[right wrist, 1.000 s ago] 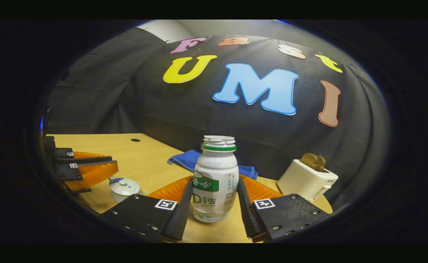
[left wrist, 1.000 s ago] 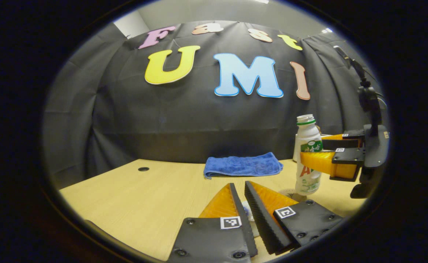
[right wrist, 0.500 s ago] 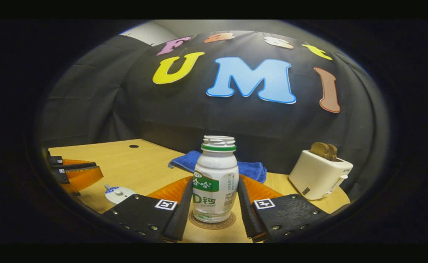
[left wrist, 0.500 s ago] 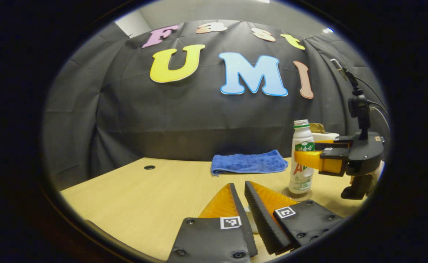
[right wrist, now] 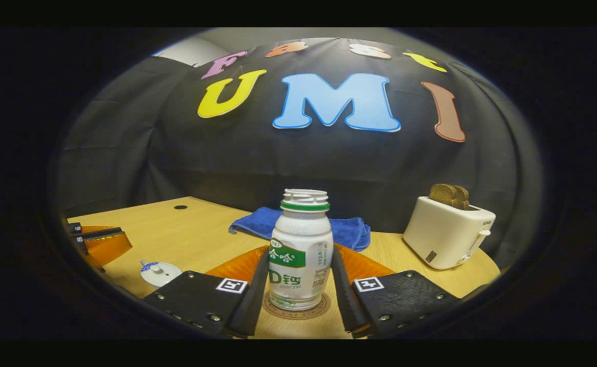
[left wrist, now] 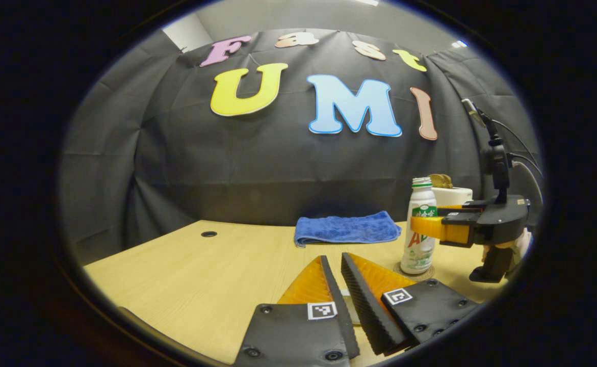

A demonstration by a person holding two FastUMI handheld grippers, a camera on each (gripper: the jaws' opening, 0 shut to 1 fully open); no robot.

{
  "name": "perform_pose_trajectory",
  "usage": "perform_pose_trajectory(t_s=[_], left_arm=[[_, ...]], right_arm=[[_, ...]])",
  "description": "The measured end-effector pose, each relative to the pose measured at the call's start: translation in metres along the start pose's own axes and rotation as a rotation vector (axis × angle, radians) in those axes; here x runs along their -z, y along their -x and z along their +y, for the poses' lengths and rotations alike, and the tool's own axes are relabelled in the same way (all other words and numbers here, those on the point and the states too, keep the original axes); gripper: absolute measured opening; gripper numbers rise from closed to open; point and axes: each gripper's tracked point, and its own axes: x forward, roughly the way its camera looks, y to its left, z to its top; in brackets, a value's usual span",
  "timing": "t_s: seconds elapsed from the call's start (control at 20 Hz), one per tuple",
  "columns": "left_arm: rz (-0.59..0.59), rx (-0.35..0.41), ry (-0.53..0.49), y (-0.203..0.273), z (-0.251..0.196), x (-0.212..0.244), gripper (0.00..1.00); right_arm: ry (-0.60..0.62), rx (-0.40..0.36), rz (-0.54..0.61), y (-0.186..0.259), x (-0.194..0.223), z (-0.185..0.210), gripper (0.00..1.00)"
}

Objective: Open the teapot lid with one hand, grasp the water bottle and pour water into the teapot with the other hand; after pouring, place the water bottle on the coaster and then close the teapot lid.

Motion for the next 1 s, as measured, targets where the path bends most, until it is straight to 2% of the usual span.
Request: perform_pose_trajectory(t_s=[0.05,0.1,0.2,0.35,0.45,0.5,0.6,0.65,0.7,0.75,0.8,1.0], left_arm=[[0.001,0.001,0.000,0.000,0.000,0.000,0.20],[0.002,0.002,0.000,-0.001,0.000,0.001,0.07],[0.003,0.003,0.000,0.000,-0.001,0.000,0.20],[0.004,0.007,0.001,-0.001,-0.002,0.001,0.20],[0.005,0.009,0.000,-0.001,-0.003,0.002,0.00],[0.005,0.011,0.001,-0.001,-0.003,0.002,0.20],[0.002,0.012,0.002,0.000,-0.003,0.001,0.20],[0.001,0.013,0.002,0.000,-0.003,0.000,0.00],[0.000,0.014,0.003,0.000,-0.004,0.000,0.00],[0.000,0.016,0.003,0.000,-0.004,0.000,0.20],[-0.001,0.016,0.002,0.001,-0.004,0.000,0.20],[-0.011,0.022,0.007,0.002,-0.006,-0.002,0.20]], right_arm=[[-0.006,0.003,-0.001,0.000,0.001,0.000,0.61],[-0.014,0.008,-0.001,0.000,0.001,-0.001,0.62],[-0.017,0.013,-0.001,0.000,0.002,-0.001,0.63],[-0.010,0.018,0.003,0.000,0.003,-0.002,0.67],[-0.012,0.019,0.006,0.001,0.003,-0.001,0.70],[-0.015,0.020,0.006,0.002,0.002,-0.001,0.70],[-0.019,0.018,-0.015,0.002,-0.004,-0.002,0.72],[-0.016,0.018,-0.027,0.003,-0.008,-0.003,0.74],[-0.013,0.021,-0.035,0.007,-0.010,-0.002,0.86],[-0.009,0.023,-0.038,0.009,-0.010,-0.002,0.92],[-0.007,0.022,-0.040,0.012,-0.010,-0.002,0.96],[-0.015,0.030,-0.052,0.017,-0.012,-0.003,0.96]])
